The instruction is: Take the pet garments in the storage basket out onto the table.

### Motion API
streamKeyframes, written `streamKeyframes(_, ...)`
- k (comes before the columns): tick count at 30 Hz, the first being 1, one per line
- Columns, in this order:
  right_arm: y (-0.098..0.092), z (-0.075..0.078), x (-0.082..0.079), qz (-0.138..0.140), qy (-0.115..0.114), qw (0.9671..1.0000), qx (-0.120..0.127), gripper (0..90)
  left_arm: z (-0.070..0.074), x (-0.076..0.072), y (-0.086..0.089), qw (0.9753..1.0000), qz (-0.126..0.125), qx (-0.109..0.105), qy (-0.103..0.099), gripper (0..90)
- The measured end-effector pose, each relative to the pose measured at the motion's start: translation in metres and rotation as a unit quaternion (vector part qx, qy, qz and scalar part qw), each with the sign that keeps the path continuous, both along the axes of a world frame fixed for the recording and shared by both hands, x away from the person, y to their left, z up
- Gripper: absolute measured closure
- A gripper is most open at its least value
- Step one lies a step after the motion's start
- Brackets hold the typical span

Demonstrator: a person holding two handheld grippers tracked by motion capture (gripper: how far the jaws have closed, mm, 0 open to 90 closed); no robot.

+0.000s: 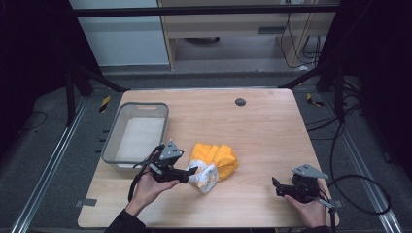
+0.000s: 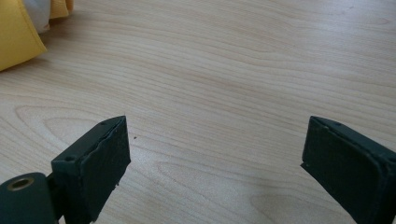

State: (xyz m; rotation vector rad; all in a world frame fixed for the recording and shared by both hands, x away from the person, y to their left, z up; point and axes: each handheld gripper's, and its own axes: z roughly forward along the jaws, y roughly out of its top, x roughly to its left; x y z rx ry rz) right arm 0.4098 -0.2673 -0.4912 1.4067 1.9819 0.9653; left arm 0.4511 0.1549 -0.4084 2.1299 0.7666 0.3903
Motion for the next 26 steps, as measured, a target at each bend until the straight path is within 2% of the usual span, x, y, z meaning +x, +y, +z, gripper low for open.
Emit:
streamKeyframes(12,0.001,-0.001,-0.001,0.001,0.003,1.0000,0.001,7.1,-0.012,-0.015,0.035,0.9993,0.025,-0.028,-0.008,25.1)
streamKeyframes(26,0.002,-0.001,-0.002,0.004,0.001,1.0000,-0.003,7.0,-0.030,-0.029,0.068,0.9977,0.064,-0.024,0.001,28.6)
